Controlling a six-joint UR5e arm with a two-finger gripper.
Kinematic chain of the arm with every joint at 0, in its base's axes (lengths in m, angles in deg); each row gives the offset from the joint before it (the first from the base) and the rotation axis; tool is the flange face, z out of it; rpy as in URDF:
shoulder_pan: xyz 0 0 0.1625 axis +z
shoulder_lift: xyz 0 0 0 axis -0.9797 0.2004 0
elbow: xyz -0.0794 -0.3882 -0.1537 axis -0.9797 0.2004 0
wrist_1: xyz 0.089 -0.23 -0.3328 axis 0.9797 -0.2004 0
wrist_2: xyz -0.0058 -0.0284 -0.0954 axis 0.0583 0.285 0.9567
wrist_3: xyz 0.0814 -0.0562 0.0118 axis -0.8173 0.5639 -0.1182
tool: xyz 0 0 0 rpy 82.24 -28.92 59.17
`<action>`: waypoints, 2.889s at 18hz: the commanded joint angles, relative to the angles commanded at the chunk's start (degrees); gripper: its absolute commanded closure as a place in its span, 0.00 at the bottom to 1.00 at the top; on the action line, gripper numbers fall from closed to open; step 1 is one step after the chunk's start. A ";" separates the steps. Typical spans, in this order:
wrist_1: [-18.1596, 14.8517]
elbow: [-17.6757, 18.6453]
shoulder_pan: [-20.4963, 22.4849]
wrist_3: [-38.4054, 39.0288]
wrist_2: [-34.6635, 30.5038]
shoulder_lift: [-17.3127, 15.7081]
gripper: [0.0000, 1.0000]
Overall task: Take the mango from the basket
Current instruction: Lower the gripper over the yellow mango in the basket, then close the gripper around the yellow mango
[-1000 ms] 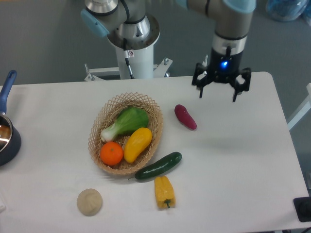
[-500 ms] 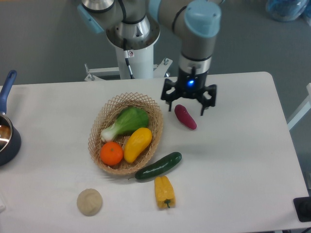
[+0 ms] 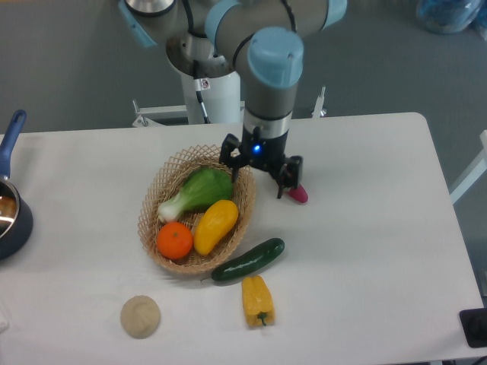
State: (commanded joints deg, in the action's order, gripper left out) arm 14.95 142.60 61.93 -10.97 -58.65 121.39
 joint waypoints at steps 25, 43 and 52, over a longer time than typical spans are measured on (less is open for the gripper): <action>5.80 2.99 -6.95 -3.69 -4.75 7.30 0.00; 5.80 2.72 -6.95 -3.60 -4.75 9.59 0.00; 5.72 3.07 -6.95 -3.43 -4.83 9.68 0.30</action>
State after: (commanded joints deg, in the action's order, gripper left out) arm 20.66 145.67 54.98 -14.39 -63.48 131.07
